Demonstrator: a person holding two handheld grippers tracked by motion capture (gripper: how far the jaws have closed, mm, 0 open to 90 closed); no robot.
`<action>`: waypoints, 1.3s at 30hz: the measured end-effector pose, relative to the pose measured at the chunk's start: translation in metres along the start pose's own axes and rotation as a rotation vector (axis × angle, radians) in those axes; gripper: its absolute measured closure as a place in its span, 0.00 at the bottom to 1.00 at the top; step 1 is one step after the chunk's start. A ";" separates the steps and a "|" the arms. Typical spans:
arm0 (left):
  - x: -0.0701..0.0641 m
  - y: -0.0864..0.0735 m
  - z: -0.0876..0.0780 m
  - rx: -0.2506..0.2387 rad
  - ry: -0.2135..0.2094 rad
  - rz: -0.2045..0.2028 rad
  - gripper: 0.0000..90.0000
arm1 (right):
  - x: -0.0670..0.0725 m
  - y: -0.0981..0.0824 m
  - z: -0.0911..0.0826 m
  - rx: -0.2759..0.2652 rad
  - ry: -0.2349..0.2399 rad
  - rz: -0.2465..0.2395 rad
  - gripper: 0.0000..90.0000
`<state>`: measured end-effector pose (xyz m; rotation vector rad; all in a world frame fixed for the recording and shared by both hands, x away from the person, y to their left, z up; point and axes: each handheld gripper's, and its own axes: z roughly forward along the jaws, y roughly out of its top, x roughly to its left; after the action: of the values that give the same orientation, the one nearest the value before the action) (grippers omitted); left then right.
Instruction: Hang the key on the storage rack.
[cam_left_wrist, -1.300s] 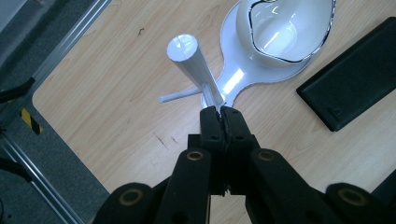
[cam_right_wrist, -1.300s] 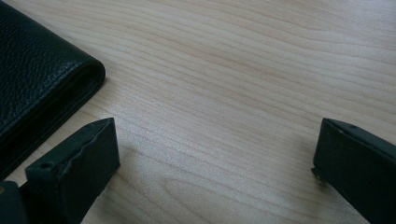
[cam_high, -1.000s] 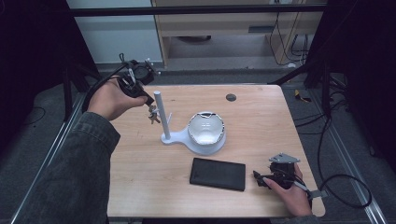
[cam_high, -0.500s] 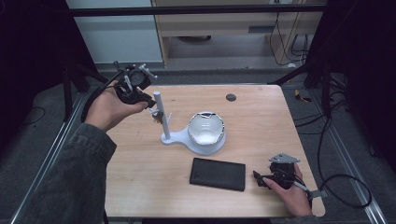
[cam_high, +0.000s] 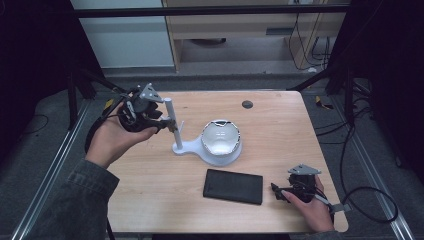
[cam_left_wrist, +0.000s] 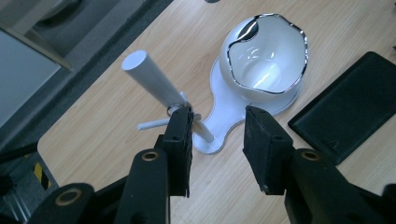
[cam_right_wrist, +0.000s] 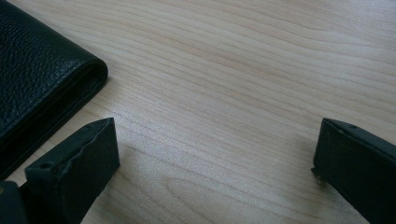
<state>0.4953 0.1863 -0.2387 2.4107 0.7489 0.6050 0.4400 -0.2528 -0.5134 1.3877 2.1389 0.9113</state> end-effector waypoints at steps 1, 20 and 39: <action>-0.004 0.000 0.000 -0.006 -0.005 0.006 0.67 | 0.000 0.000 0.000 0.000 0.000 0.000 0.00; -0.078 -0.033 0.057 -0.057 -0.140 0.065 0.64 | 0.000 0.000 0.000 -0.001 -0.001 0.001 0.00; -0.099 -0.068 0.124 -0.038 -0.184 -0.007 0.65 | 0.001 0.000 -0.001 0.000 -0.002 0.009 0.01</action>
<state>0.4639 0.1282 -0.3981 2.3882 0.6613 0.3838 0.4389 -0.2527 -0.5131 1.3985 2.1333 0.9127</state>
